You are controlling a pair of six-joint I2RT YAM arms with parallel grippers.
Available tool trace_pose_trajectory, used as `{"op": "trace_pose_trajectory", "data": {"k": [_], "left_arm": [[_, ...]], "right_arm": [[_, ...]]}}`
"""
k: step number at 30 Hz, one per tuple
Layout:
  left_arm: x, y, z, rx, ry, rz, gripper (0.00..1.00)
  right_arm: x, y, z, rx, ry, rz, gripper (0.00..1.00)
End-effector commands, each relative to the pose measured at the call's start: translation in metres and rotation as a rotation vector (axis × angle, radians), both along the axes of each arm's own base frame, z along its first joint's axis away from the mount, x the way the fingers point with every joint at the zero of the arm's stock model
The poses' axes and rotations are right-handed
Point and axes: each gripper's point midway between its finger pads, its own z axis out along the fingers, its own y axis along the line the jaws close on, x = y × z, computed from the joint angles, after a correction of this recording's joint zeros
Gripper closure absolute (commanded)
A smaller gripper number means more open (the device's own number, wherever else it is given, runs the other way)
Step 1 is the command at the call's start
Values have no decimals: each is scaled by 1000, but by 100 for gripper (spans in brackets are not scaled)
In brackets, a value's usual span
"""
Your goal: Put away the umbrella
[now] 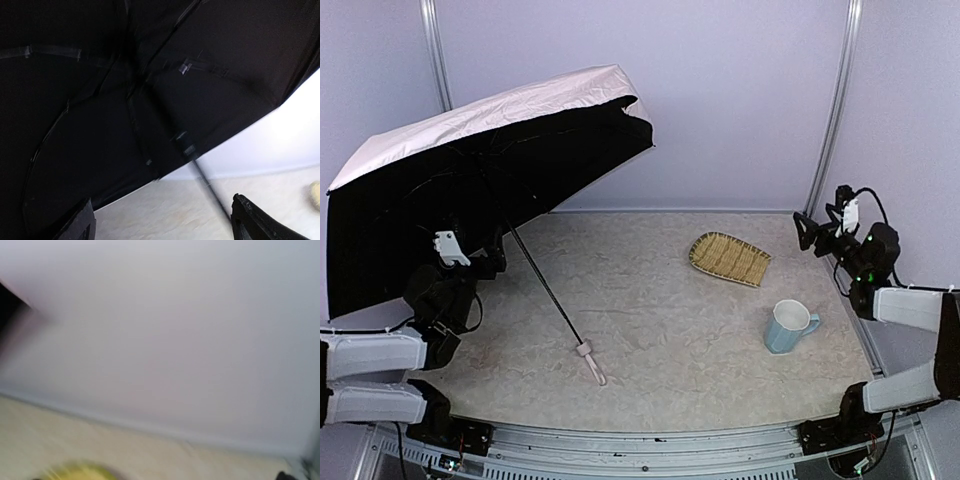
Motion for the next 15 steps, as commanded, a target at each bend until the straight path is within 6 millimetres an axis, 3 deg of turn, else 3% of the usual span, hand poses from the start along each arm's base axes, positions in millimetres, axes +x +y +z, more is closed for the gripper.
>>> {"op": "trace_pose_trajectory", "data": {"k": [1, 5, 8, 12, 15], "left_arm": [[-27, -5, 3, -89, 52, 56, 13], [-46, -31, 6, -285, 77, -127, 26], [-52, -45, -14, -451, 120, -243, 25], [-38, -56, -45, -566, 212, -313, 15], [-22, -74, -46, -594, 244, -439, 14]], "right_arm": [[-2, 46, 21, 102, 131, 242, 0], [0, 80, 37, 79, 211, 300, 0], [-7, 108, 49, 55, 196, 357, 0], [-17, 143, 54, 52, 186, 444, 0], [-20, 161, 51, 67, 201, 489, 0]]}}
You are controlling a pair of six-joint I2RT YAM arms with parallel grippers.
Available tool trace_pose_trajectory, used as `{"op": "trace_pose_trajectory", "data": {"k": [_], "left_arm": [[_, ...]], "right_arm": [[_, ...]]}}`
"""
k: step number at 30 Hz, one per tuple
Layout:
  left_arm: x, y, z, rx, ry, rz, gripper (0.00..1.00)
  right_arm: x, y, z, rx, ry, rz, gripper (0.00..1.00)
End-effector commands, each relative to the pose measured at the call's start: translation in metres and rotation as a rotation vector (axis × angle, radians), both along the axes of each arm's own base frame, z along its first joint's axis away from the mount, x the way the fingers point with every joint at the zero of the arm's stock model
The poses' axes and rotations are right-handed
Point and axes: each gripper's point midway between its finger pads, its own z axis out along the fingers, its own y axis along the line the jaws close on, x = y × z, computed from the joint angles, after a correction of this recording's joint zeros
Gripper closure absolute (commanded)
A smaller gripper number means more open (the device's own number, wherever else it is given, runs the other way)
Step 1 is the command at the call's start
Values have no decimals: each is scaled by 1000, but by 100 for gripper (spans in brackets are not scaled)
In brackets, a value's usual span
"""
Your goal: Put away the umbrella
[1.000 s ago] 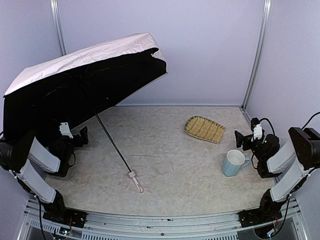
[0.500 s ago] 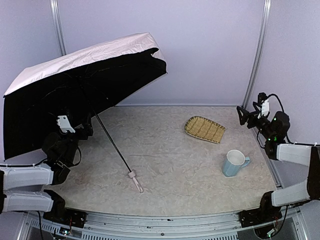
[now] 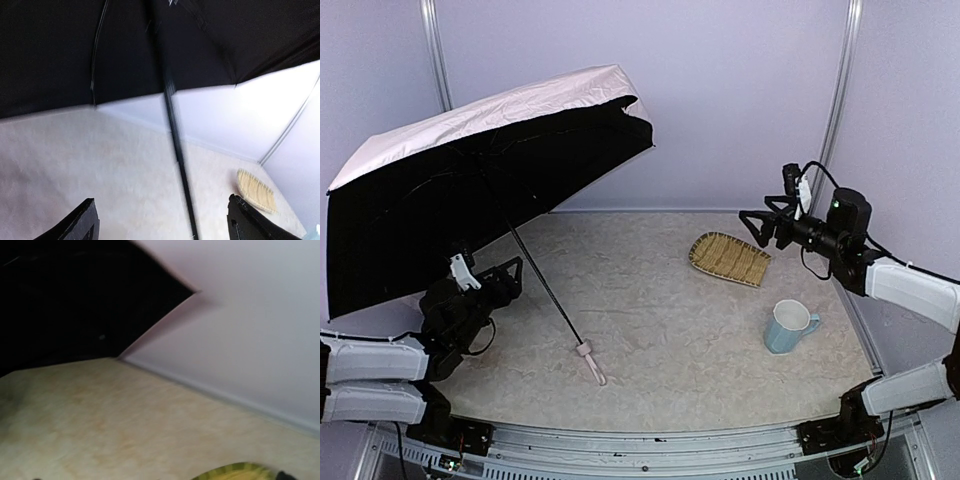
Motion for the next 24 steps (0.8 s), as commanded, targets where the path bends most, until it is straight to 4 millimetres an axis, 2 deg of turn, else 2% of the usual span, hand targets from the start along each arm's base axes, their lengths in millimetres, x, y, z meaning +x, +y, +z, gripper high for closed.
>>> {"op": "trace_pose_trajectory", "data": {"k": [1, 4, 7, 10, 13, 15, 19, 24], "left_arm": [[17, -25, -3, -178, 39, -186, 14], [26, -27, -12, -215, 58, -214, 19], [27, -45, -9, -195, 37, -321, 20], [26, -61, 0, -147, 5, -407, 17], [30, -62, -4, -156, 23, -419, 17], [35, -59, -9, -178, 43, -420, 21], [51, -63, -21, -200, 113, -441, 41], [52, -74, -18, -184, 101, -501, 78]], "right_arm": [[-4, 27, -2, 11, 43, 64, 0], [-6, 42, -9, 4, 65, 99, 1], [-7, 53, -18, -6, 78, 124, 1], [-4, 58, -21, -13, 84, 123, 1], [-3, 65, -19, -23, 87, 136, 1], [-3, 68, -17, -27, 79, 145, 1], [-2, 71, -13, -29, 62, 144, 1], [-1, 72, -14, -26, 64, 135, 1]]}}
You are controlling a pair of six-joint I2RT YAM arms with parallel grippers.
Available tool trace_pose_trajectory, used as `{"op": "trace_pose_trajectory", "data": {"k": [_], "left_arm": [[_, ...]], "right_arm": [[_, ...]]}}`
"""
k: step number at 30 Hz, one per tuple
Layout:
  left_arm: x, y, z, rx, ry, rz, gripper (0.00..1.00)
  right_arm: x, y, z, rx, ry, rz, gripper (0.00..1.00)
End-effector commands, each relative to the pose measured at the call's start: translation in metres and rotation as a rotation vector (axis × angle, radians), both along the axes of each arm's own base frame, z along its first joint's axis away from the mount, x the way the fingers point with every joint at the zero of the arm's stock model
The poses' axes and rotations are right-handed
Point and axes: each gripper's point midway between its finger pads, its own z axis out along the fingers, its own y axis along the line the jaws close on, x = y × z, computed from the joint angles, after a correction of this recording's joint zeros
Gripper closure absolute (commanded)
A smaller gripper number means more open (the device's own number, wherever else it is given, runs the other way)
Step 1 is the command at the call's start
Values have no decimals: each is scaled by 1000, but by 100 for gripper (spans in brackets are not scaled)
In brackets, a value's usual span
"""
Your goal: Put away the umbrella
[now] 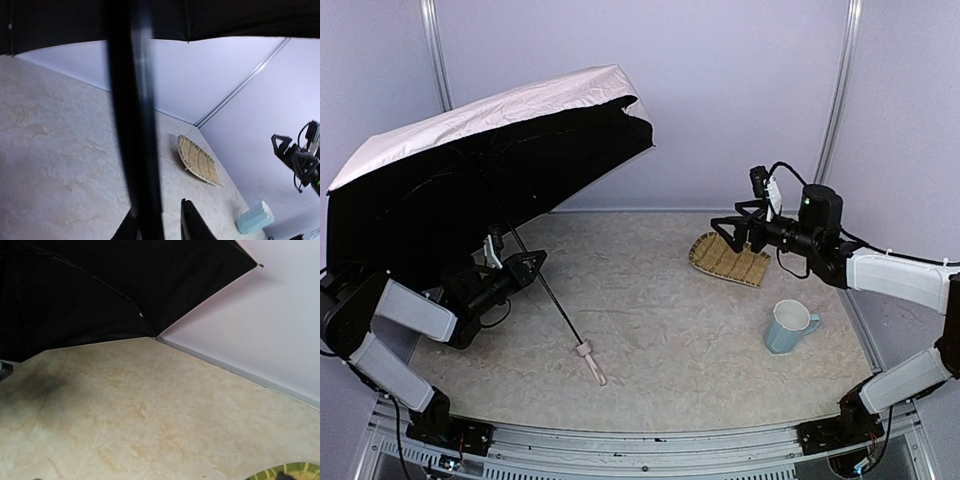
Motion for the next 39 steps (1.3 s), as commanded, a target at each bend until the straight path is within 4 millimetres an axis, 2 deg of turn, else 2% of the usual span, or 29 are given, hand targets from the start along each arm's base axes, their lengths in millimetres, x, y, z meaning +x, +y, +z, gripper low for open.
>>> {"op": "trace_pose_trajectory", "data": {"k": [1, 3, 4, 7, 10, 14, 17, 20, 24, 27, 33, 39], "left_arm": [[-4, -11, 15, -6, -54, -72, 84], [-8, -12, 20, -4, -80, -79, 98], [-11, -14, 23, 2, -93, -85, 100], [-17, -33, 34, 57, -123, -116, 100], [-24, -66, 56, 140, -169, -170, 100], [-35, -88, 105, 79, -226, -210, 100], [-46, -104, 128, 58, -251, -236, 100], [-58, -126, 135, 46, -238, -281, 100], [-71, -147, 134, 55, -224, -330, 100], [-75, -156, 131, 92, -225, -323, 100], [-78, -171, 129, 180, -231, -303, 100], [-82, -177, 127, 224, -246, -324, 100]], "right_arm": [[3, 5, 6, 4, -15, -6, 1], [4, 6, 4, 9, -2, -9, 2], [3, 8, 5, 13, 2, -6, 3], [-1, 21, 7, 12, 13, 16, 5], [-9, 45, 15, 32, 26, 56, 6], [-34, 92, 47, 170, 36, 235, 8], [-50, 125, 79, 291, 13, 346, 11], [-56, 152, 110, 400, 38, 420, 12], [-50, 165, 150, 548, 46, 441, 17], [-47, 177, 171, 617, 41, 453, 19], [-30, 207, 181, 617, 99, 412, 19], [-26, 217, 183, 638, 147, 428, 16]]}}
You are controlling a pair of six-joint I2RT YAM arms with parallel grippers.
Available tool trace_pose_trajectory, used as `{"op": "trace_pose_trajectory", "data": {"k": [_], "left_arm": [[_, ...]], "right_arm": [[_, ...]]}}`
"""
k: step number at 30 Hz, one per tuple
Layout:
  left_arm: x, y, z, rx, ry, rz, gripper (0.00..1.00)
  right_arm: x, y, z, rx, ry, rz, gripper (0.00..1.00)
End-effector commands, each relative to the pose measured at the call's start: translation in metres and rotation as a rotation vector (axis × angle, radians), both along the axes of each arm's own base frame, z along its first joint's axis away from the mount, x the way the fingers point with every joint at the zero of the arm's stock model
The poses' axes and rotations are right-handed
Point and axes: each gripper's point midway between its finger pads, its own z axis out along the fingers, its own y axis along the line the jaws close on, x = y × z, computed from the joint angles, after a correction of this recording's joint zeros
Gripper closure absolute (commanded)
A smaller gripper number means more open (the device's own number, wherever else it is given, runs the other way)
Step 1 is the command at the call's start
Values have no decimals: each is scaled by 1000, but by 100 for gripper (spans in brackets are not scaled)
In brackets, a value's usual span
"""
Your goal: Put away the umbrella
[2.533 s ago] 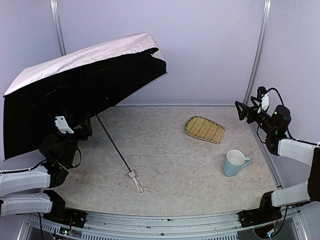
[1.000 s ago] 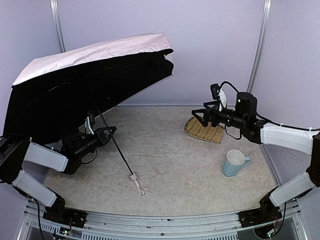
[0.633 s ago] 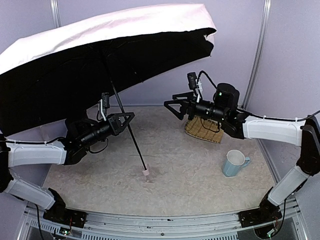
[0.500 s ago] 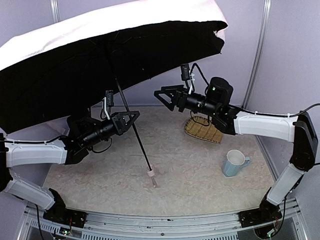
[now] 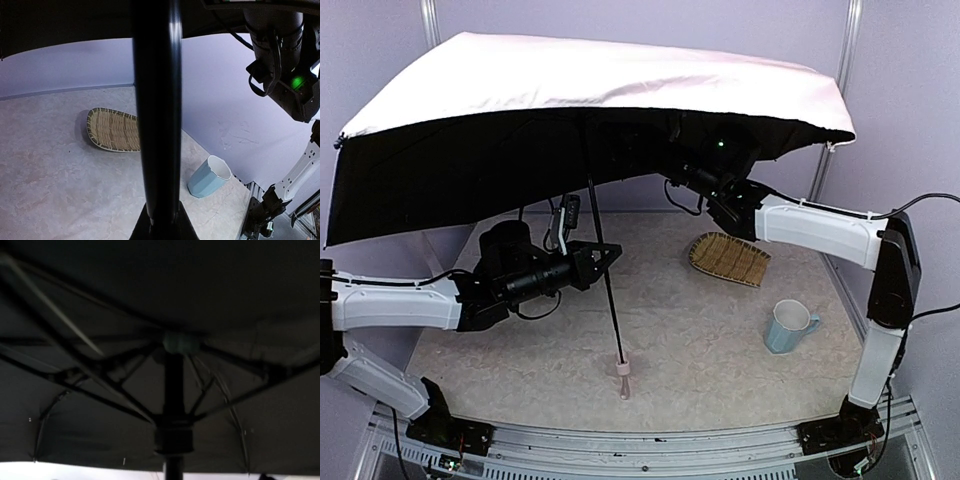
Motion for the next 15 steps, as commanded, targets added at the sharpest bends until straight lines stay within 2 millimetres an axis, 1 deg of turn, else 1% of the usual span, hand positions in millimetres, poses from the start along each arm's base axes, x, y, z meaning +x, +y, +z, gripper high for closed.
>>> {"op": "trace_pose_trajectory", "data": {"k": [1, 2, 5, 9, 11, 12, 13, 15], "left_arm": [[2, -4, 32, -4, -121, 10, 100], [1, -6, 33, -4, -126, 2, 100], [-4, -12, 36, -7, -138, -33, 100], [-7, -18, 39, 16, -173, -55, 100], [-7, -18, 41, 15, -176, -55, 100], [-7, -18, 42, 16, -180, -54, 100], [-7, -17, 43, 19, -182, -53, 100], [-7, -17, 42, 29, -184, -51, 100]], "right_arm": [[2, 9, -1, 13, 63, 26, 16], [-2, 12, 0, 21, 69, 43, 17], [-8, 20, -4, 29, 98, 79, 18], [-8, 29, -17, 36, 171, 124, 19], [-7, 33, -25, 31, 204, 134, 22], [-7, 34, -30, 28, 217, 138, 27], [-9, 36, -33, 31, 224, 142, 34], [-11, 35, -36, 49, 231, 145, 53]]}}
